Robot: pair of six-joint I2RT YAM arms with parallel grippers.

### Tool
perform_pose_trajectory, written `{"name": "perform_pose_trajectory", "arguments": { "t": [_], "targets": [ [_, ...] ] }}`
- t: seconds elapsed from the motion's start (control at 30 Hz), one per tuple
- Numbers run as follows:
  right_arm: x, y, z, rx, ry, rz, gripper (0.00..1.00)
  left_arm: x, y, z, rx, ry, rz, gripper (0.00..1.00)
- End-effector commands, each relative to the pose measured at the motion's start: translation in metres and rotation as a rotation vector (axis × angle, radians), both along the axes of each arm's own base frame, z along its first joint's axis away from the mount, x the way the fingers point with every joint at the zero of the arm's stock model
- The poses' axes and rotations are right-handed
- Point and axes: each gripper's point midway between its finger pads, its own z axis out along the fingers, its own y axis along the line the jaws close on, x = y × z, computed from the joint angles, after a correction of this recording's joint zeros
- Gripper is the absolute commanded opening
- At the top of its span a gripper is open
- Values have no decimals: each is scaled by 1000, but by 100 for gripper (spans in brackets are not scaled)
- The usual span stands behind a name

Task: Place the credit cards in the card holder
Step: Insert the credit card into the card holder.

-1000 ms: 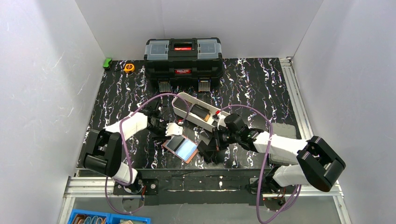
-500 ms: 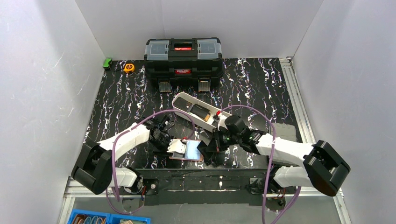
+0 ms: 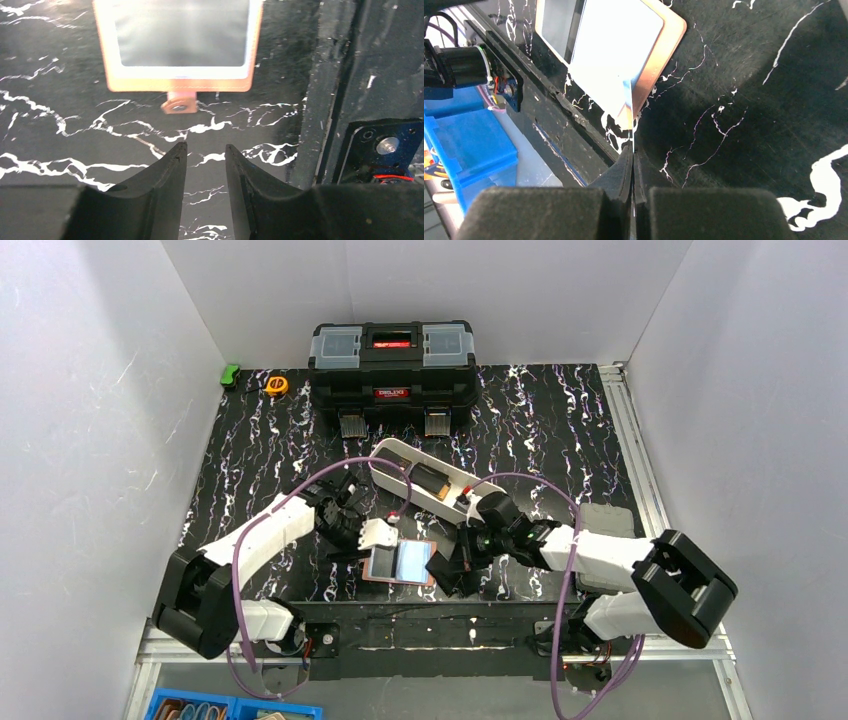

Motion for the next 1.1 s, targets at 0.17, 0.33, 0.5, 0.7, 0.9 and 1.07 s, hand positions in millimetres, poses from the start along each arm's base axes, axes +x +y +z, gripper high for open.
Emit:
{"name": "perform_pose_trajectory", "arguments": {
  "t": [0.17,0.33,0.5,0.7,0.9,1.07],
  "targets": [
    [6,18,6,53,5,17,1,23,-2,-1,9,-18,72,33],
    [8,18,7,54,-1,11,1,22,-4,-7,8,-1,59,33],
    [11,21,15,82,-26,14,1,21,-4,-13,9,14,46,32],
    [10,20,15,73,-29,21,1,21,-4,-15,12,11,36,32],
    [11,5,21,50,-70,-1,1,20,-3,-17,15,6,34,32],
    [12,7,27,71,-81,9,1,20,-2,-18,15,5,38,32]
  ]
}}
